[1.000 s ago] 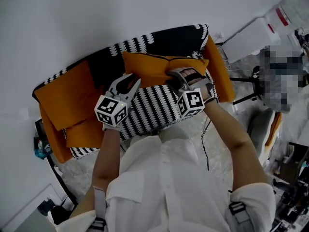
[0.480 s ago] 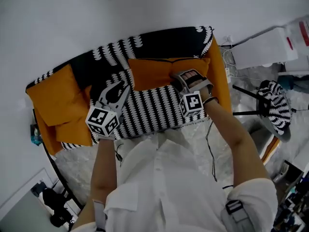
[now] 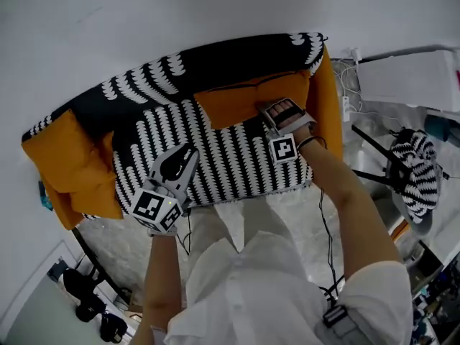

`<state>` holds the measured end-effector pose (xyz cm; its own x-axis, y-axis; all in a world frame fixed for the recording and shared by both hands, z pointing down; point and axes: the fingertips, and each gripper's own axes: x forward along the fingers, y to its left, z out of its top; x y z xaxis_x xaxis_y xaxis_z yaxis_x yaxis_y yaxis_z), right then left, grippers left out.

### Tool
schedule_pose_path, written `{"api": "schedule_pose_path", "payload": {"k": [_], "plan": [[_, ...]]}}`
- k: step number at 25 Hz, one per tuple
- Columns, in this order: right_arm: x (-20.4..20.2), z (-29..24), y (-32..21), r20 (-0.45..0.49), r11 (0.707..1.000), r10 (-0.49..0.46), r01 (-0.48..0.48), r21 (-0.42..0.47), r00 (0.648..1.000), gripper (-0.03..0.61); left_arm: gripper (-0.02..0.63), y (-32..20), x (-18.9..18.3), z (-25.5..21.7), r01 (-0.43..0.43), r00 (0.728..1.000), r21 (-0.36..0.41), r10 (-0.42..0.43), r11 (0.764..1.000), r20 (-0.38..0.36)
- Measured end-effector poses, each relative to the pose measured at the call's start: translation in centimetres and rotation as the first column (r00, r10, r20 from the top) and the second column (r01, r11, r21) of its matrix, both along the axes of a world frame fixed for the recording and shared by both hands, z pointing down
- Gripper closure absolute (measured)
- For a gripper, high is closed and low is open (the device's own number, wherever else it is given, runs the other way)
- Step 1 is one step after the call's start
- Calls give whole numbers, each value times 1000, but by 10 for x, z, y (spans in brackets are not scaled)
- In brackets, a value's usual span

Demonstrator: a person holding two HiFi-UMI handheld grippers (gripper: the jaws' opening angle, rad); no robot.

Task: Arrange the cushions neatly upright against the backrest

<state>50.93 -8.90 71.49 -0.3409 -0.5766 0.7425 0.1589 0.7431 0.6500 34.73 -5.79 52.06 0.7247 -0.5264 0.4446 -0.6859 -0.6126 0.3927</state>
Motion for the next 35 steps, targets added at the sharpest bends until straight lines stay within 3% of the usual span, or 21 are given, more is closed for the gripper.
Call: {"api": "schedule_pose_path", "payload": {"k": [7, 14, 19, 24, 28, 30, 32, 33, 35], "plan": [[32, 77, -14, -69, 1000, 14, -15, -18, 998, 433, 517, -20, 20, 50, 17, 1000, -42, -18, 999, -11], [62, 129, -27, -166, 987, 149, -155, -29, 975, 414, 517, -29, 27, 61, 19, 1000, -47, -20, 999, -13], [68, 139, -28, -228, 985, 151, -166, -48, 962, 389, 517, -31, 26, 57, 25, 1000, -40, -26, 999, -18], [69, 129, -22, -225, 971, 185, -213, -106, 957, 353, 517, -31, 20, 46, 32, 999, -16, -32, 999, -33], [64, 105, -22, -185, 963, 221, -244, -112, 958, 371, 517, -29, 10, 33, 55, 998, 4, -55, 998, -30], [60, 91, -20, -144, 945, 264, -286, -157, 954, 364, 517, -28, 3, 24, 71, 997, 20, -70, 997, -34], [49, 74, -15, -64, 900, 351, -355, -252, 934, 357, 517, -25, -5, 14, 87, 996, 32, -86, 996, -36], [40, 62, -11, -10, 862, 413, -394, -317, 911, 356, 517, -23, -10, 9, 93, 995, 36, -92, 995, -35], [19, 33, -5, 103, 771, 549, -454, -447, 830, 347, 517, -17, -23, -3, 107, 994, 45, -106, 993, -34]]}}
